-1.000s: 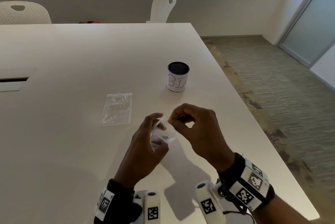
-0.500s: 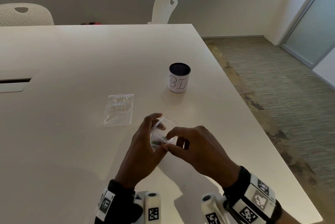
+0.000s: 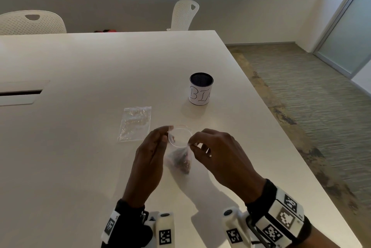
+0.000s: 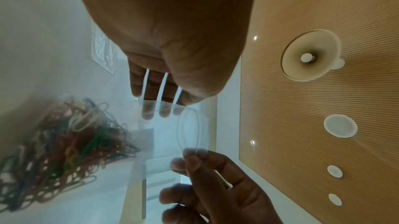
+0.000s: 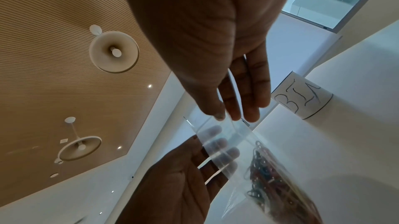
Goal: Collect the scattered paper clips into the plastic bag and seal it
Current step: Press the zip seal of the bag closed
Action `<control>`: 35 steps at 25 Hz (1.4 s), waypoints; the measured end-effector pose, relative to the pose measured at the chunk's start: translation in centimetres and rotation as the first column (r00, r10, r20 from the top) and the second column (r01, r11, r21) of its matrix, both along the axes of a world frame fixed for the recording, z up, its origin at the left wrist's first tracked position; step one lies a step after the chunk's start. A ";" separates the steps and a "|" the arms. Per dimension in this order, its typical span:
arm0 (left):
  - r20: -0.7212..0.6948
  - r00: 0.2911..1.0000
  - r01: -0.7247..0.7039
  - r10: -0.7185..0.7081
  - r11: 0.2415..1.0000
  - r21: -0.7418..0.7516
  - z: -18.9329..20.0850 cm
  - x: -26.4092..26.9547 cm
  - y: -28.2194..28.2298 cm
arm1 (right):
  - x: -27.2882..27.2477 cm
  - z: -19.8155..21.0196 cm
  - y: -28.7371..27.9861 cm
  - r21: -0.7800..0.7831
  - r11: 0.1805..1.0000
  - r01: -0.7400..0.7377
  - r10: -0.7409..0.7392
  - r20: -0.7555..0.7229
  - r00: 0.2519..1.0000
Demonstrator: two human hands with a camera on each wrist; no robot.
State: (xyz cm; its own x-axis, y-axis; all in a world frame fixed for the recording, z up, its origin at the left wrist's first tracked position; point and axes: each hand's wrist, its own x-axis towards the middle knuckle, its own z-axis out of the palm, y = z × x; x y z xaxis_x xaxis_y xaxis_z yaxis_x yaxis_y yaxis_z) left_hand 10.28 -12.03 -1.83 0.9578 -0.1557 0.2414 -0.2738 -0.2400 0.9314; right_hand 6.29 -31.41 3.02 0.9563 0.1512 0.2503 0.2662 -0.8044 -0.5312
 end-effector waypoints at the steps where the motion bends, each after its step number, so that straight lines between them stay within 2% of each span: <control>1: -0.001 1.000 -0.021 0.021 1.000 -0.009 -0.1 0.2 0.1 | 0.1 0.1 -0.1 0.006 1.000 -0.006 0.006 0.005 1.000; 8: 0.027 0.988 -0.150 0.154 0.984 -0.098 0.2 0.5 1.1 | 0.7 1.0 -1.8 0.055 0.996 -0.065 0.062 0.050 0.997; 10: 0.064 0.988 -0.137 0.143 0.987 -0.089 0.7 0.4 1.2 | 0.8 1.1 -2.6 0.146 0.987 -0.070 0.061 0.069 0.996; 13: 0.090 0.993 -0.076 0.083 0.994 -0.074 1.7 -0.5 0.7 | 0.7 1.1 -3.6 0.367 0.929 -0.045 0.034 0.036 0.999; 17: -0.001 1.000 0.009 -0.010 0.992 -0.122 2.0 -1.9 0.0 | -0.4 1.2 -4.9 0.490 0.871 -0.014 0.066 -0.089 0.994; 19: -0.076 0.997 0.017 -0.029 0.988 -0.154 1.5 -2.1 -0.5 | -0.5 0.8 -5.5 0.524 0.852 0.009 0.080 -0.147 0.986; 23: -0.173 0.985 -0.025 0.010 0.996 -0.088 0.4 -2.1 -1.3 | 0.0 -0.5 -5.5 0.542 0.835 0.088 0.050 -0.235 0.971; 27: -0.291 0.939 0.148 -0.185 0.978 -0.144 0.9 -1.2 -1.5 | 0.4 -0.8 -5.5 0.528 0.843 0.104 0.044 -0.261 0.964; 32: -0.260 0.946 0.186 -0.194 0.981 -0.056 2.1 0.1 -3.1 | 0.4 -1.3 -5.5 0.553 0.823 0.129 0.034 -0.275 0.961; 35: -0.231 0.956 0.182 -0.183 0.983 -0.027 2.2 0.4 -3.4 | 0.5 -2.0 -6.0 0.605 0.774 0.185 0.000 -0.293 0.956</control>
